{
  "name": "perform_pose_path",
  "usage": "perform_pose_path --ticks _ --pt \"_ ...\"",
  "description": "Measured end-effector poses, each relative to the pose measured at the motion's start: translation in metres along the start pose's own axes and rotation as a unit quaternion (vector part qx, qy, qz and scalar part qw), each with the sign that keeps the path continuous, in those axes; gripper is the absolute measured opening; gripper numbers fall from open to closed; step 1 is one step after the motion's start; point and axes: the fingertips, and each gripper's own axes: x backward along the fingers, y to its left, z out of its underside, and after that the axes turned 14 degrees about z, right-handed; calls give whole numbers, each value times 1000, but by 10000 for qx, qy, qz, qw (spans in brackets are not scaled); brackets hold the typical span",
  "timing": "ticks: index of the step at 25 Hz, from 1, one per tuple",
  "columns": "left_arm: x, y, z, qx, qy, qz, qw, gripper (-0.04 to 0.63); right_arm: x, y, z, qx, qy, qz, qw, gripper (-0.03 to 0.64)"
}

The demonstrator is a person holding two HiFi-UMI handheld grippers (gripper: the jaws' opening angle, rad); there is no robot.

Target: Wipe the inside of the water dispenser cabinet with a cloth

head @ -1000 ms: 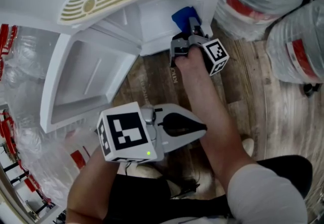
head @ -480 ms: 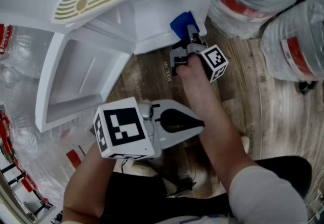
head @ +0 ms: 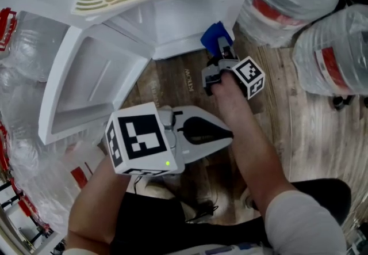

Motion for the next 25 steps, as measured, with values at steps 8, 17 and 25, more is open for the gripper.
perform_pose_path --ticks 8,17,25 --pt "17 -6 -15 -213 -193 5 9996 3 9 14 9 1980 615 496 9770 72" --pt "48 7 -10 -131 -333 -132 9993 3 52 53 63 5545 2461 535 7932 72" --pt "53 -4 -17 -218 -309 -190 9991 3 139 103 80 6716 3455 453 6538 73"
